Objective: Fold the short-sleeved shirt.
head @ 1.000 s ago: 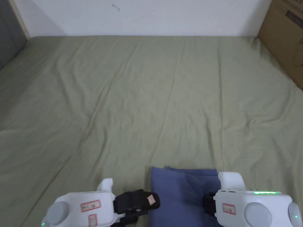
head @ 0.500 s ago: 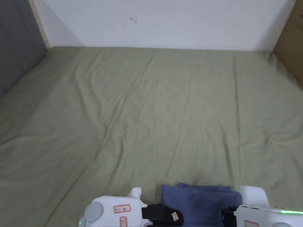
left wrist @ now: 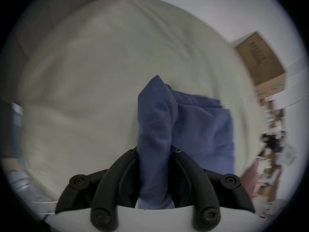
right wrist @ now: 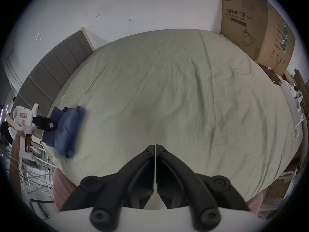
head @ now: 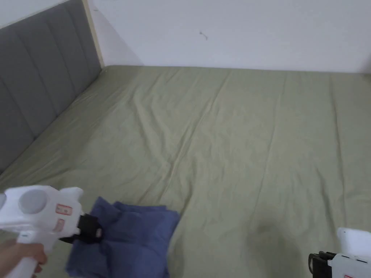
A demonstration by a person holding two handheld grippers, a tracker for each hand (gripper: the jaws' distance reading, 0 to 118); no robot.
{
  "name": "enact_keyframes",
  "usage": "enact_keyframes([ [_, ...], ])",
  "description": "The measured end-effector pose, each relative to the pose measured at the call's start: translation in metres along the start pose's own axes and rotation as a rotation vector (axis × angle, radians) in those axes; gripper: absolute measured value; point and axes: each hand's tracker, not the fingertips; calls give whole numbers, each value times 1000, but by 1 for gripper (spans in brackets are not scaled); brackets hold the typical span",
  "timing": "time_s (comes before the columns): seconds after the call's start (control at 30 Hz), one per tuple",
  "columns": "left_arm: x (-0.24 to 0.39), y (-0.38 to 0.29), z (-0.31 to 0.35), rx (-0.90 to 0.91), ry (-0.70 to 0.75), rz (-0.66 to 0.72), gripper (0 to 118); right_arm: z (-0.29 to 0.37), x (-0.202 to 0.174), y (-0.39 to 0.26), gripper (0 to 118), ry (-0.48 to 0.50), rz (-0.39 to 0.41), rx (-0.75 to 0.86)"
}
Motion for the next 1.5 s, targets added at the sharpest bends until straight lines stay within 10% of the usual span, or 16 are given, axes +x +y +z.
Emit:
enact_keyframes([
  [0.13,-46,21,-3,-20,400,-52,30,-4,-2,0,1,-12,10,-12],
  [0.2,-52,23,-3,0,504,-76,63,-7,-2,-1,1,-14,9,-25],
  [0.47,-29,22,25,97,291,71,91,-10,2,-7,1,-9,12,-52],
  [0.53,-9,17,42,163,201,74,63,-7,4,-8,1,-2,12,-48],
  [0.6,17,9,52,201,134,69,0,-4,7,-9,1,7,3,-38],
  [0.97,180,-43,91,396,53,-27,0,36,15,-5,1,28,-35,105],
  [1.5,314,-127,165,967,250,-180,0,160,-28,25,1,-217,157,691],
])
